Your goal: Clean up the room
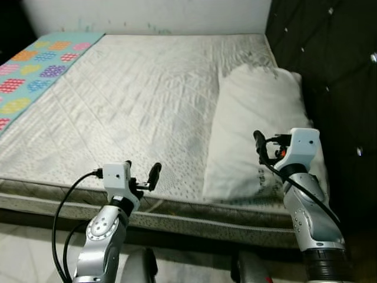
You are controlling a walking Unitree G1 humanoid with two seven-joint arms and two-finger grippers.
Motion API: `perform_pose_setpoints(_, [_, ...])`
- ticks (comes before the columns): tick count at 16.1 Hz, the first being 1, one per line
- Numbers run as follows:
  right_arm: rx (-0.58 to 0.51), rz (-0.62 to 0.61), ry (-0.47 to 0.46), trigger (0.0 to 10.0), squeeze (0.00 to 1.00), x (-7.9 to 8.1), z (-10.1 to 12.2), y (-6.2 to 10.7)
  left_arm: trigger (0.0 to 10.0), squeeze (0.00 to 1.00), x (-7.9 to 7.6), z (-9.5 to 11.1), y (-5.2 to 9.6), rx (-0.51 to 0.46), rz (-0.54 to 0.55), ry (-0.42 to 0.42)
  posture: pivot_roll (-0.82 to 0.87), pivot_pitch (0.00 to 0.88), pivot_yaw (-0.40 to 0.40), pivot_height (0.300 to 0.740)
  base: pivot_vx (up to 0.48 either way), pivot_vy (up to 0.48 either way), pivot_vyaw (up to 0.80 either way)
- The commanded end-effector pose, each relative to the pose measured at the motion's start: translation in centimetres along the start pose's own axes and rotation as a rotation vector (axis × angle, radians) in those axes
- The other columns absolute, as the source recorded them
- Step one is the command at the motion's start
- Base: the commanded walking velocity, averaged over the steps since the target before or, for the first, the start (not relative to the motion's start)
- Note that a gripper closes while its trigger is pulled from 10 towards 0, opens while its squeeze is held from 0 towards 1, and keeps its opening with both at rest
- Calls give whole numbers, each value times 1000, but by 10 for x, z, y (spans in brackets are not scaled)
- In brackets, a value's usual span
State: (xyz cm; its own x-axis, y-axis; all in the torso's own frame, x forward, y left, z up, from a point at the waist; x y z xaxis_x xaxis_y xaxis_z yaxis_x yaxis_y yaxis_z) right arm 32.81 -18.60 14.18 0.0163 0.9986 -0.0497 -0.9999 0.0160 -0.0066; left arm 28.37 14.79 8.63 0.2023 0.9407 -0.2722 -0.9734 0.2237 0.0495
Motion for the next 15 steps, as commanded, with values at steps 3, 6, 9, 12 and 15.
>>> perform_pose_setpoints(3, [-15, 3, 0, 10000, 0, 0, 6, -3, 10000, 0, 3, 5, 0, -11, 8, -13, -150, 0, 38, 720, 0, 0, 0])
perform_pose_setpoints(6, [-17, 2, 4, 10000, 0, -1, 6, -4, 10000, 0, 0, 5, 0, -7, -28, 27, -150, 0, 38, 740, 0, 0, 0])
perform_pose_setpoints(9, [-17, 1, 7, 10000, 0, -1, 6, -4, 10000, 0, 0, 2, 0, 2, -1, 9, -154, 0, 39, 740, 0, 0, 0])
perform_pose_setpoints(12, [-15, -5, 16, 10000, 0, -3, 7, -5, 10000, 0, 1, 2, -2, 2, 0, 15, -154, 0, 38, 740, 0, 0, 0])
perform_pose_setpoints(15, [-23, -25, 31, 10000, 0, -5, 5, -2, 10000, 0, 0, 3, -2, 2, -8, 29, -156, 0, 37, 740, 0, 0, 0])
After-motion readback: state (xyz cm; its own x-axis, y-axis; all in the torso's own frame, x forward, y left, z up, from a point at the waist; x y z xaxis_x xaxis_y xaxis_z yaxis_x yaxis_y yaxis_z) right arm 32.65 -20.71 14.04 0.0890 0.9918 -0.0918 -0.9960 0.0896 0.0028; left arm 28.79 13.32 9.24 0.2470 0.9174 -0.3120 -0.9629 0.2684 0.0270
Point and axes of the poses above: a point about 5 cm out from each wrist's last joint towards the gripper, its own y axis pointing back from the gripper into the wrist, its own z axis along the axis of the wrist's last joint, x = y × z, the point moved 1 cm from there along -y, pointing out of the wrist towards the gripper, and after that the axes turned 5 degrees about y, right-handed, at the moved point
